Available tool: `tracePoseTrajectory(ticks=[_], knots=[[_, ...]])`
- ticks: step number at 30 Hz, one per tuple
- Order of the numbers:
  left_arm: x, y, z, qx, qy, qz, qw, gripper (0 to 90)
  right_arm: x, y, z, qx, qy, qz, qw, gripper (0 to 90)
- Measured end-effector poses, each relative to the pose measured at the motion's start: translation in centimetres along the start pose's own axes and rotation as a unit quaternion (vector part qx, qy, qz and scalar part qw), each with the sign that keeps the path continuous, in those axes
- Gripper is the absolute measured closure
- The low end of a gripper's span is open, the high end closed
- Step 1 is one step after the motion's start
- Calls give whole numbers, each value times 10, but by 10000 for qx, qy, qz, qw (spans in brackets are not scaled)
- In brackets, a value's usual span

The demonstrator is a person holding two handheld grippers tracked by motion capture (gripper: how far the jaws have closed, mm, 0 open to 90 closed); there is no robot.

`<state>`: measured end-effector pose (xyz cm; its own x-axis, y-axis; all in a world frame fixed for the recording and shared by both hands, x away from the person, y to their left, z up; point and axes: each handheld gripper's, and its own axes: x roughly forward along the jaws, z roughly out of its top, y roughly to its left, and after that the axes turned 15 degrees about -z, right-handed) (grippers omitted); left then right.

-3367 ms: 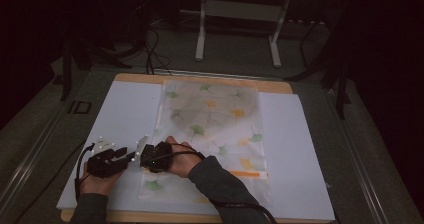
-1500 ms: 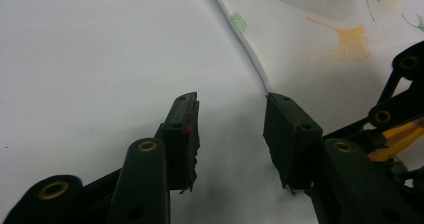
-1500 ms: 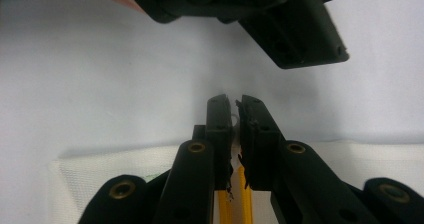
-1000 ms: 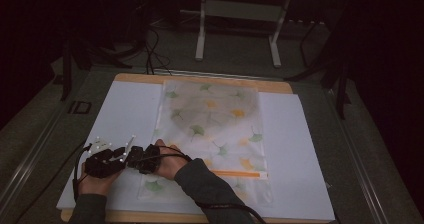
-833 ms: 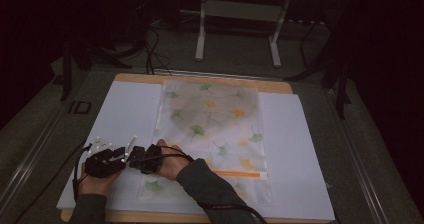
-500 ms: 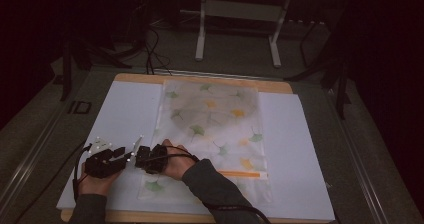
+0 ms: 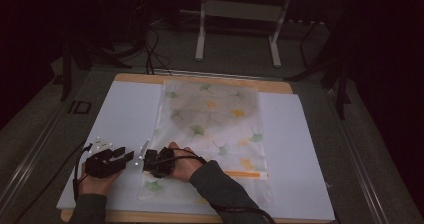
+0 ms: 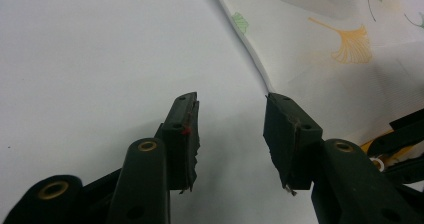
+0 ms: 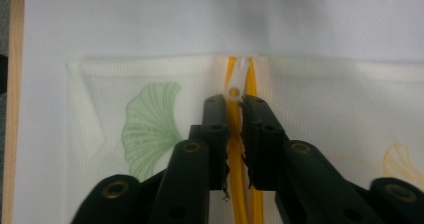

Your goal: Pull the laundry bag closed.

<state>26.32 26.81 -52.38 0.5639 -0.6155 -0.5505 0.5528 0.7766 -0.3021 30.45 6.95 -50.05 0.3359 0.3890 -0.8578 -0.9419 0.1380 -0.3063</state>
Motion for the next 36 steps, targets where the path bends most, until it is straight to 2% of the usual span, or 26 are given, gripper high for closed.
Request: tracePoseTrajectory(ticks=[7,15,18,24,32,36], knots=[[0,0,0,12,10,-4,10000,576,-7,-5,-2,168,-48,65,9998,745],[0,0,0,7,15,-11,10000,576,-6,-3,8,163,-103,134,9997,708],[0,0,0,3,-2,-14,10000,577,-1,0,15,101,0,114,9999,713],[0,1,0,-10,-5,-14,10000,577,8,0,16,53,268,86,9996,781],[0,0,0,-11,-4,-13,10000,577,12,-2,18,76,455,124,9989,796],[0,0,0,-11,-1,-20,10000,577,14,-6,20,255,494,187,9983,789]])
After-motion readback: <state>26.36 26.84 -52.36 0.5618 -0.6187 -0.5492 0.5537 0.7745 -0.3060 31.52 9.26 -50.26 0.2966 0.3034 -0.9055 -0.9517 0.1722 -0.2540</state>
